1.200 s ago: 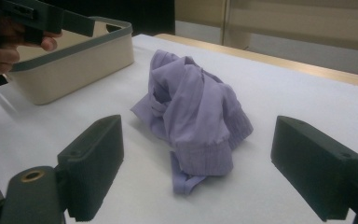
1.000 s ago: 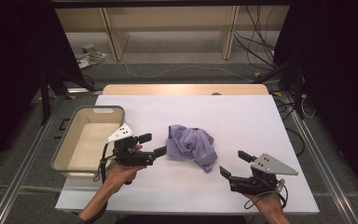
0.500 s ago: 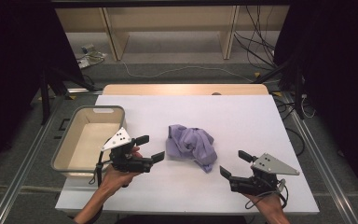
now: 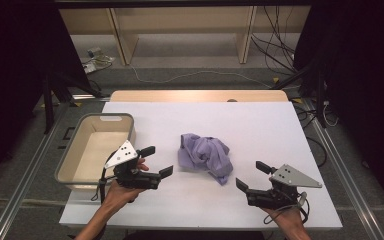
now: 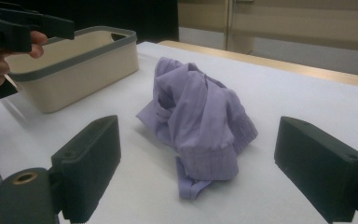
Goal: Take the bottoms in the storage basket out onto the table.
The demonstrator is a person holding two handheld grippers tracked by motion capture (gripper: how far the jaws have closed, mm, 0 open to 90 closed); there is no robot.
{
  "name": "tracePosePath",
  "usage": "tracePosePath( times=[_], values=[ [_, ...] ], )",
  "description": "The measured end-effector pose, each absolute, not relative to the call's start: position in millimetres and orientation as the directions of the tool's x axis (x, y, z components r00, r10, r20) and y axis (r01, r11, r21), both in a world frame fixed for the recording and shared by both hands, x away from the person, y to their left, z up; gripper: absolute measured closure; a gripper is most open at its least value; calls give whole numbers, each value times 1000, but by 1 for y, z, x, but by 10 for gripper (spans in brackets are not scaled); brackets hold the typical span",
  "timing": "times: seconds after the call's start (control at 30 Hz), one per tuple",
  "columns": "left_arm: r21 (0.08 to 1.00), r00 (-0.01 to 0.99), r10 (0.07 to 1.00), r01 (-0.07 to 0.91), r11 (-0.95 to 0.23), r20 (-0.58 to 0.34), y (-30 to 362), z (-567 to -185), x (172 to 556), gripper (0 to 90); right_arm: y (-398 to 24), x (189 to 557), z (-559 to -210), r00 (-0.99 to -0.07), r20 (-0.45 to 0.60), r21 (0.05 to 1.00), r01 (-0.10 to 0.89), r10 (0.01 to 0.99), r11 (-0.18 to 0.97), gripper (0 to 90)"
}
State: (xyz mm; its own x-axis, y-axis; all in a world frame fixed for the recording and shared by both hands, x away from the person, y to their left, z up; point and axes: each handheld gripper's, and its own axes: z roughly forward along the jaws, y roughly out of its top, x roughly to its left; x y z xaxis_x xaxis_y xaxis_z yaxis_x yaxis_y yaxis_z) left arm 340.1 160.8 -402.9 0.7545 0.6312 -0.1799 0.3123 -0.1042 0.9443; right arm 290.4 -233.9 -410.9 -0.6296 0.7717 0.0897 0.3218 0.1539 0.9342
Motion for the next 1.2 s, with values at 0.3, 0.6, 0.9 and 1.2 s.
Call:
tracePosePath(
  times=[0.3,0.6,0.9,1.2],
  values=[
    [944,744,646,312,-110,-170,168,-406,335,38,-234,290,-411,-627,95,937,318,773,143,153],
    [941,739,654,316,-124,-162,173,-410,328,34,-235,290,-411,-625,97,937,320,775,140,152],
    [935,738,654,329,-135,-166,175,-415,321,25,-235,290,-411,-622,93,938,317,777,141,152],
    [937,738,655,323,-131,-163,178,-416,317,15,-235,290,-411,-623,98,936,321,776,140,152]
  ],
)
